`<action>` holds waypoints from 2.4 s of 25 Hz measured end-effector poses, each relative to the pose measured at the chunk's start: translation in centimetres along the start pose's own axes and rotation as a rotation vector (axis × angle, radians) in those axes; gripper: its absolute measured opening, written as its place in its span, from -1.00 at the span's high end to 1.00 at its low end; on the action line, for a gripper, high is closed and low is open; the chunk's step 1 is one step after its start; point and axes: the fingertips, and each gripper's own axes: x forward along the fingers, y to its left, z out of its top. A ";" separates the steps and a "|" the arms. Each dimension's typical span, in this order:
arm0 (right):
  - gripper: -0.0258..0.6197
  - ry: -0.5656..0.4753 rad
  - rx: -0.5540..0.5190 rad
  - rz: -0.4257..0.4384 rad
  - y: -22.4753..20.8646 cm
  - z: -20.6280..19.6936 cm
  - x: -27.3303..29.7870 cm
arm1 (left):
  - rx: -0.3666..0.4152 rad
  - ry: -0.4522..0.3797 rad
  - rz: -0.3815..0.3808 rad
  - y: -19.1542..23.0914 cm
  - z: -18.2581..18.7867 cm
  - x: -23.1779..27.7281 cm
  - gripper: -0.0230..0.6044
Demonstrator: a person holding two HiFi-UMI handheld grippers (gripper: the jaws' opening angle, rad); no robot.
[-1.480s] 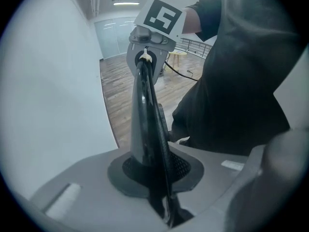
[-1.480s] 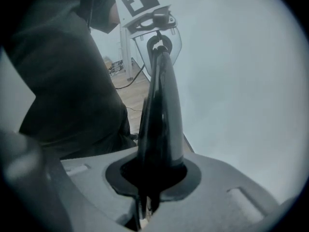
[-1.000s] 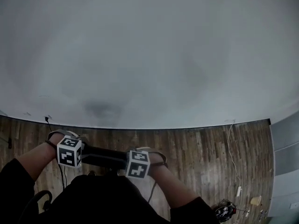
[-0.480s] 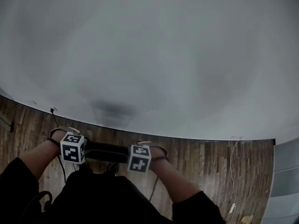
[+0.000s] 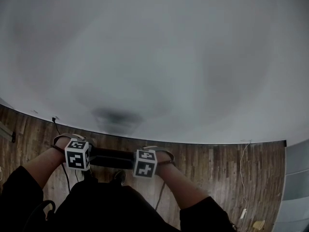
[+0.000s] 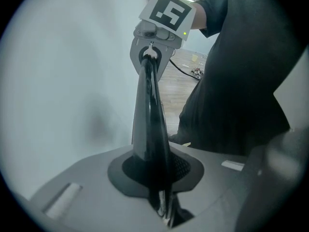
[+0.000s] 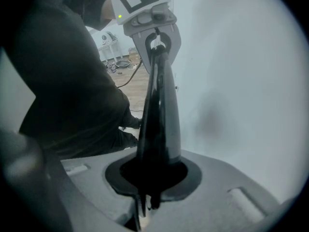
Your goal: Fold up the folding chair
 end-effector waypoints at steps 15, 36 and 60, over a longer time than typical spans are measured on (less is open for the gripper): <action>0.73 -0.013 0.019 -0.019 -0.8 0.4 0.5 | 0.033 -0.024 0.017 1.1 -0.6 0.1 0.69; 0.38 -0.072 0.146 -0.271 -6.8 0.0 -0.5 | 0.002 -0.067 0.244 6.4 -1.5 -3.0 0.41; 0.07 -0.059 0.287 -0.569 -12.9 -1.5 -1.6 | -0.074 -0.046 0.421 11.3 -1.8 -5.1 0.43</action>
